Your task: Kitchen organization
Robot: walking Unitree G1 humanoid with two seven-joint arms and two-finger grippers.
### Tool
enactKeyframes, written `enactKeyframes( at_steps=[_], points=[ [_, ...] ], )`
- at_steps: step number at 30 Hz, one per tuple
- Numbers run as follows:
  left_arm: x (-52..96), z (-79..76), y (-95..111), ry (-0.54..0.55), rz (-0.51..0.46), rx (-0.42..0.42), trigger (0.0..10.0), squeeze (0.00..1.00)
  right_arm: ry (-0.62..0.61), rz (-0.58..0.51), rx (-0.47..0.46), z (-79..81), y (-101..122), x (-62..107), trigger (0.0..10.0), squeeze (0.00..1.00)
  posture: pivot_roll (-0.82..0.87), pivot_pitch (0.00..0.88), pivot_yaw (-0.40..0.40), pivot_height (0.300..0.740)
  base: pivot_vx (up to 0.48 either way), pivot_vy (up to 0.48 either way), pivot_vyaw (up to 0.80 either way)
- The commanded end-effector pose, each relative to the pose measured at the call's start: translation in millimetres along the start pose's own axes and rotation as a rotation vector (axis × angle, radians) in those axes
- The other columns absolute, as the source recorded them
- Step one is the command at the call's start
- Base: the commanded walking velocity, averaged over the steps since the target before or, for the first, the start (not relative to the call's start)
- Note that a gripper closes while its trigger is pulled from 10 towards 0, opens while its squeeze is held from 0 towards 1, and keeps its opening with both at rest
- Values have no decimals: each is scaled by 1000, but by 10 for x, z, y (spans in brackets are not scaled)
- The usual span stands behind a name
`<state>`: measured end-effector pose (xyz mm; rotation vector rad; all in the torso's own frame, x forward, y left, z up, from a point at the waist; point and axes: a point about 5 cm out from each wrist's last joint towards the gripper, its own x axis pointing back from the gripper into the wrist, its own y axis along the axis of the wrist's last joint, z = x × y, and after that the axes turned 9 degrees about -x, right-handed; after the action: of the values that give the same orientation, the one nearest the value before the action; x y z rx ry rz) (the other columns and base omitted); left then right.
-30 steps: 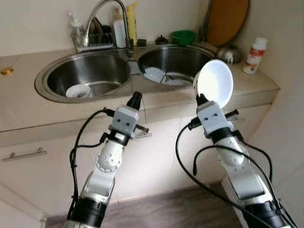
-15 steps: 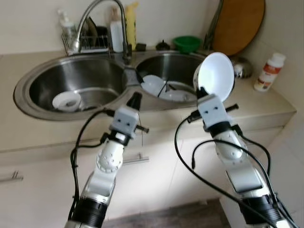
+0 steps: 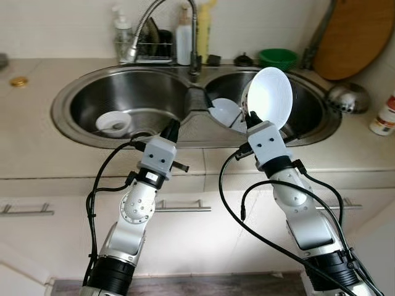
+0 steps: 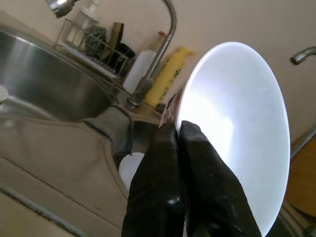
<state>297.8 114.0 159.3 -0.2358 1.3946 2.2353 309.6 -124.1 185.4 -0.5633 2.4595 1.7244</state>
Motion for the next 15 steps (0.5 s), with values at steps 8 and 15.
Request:
enactKeyframes(
  at_steps=[8,15],
  points=[
    [-18,15,36,9,-15,14,10000,0,-20,80,-80,-6,-75,-114,10000,0,-70,0,-39,740,0,0,323],
    [-22,35,53,14,-27,18,10000,0,-9,64,-89,39,-28,-141,10000,0,-69,0,-38,740,0,0,0]
  ],
)
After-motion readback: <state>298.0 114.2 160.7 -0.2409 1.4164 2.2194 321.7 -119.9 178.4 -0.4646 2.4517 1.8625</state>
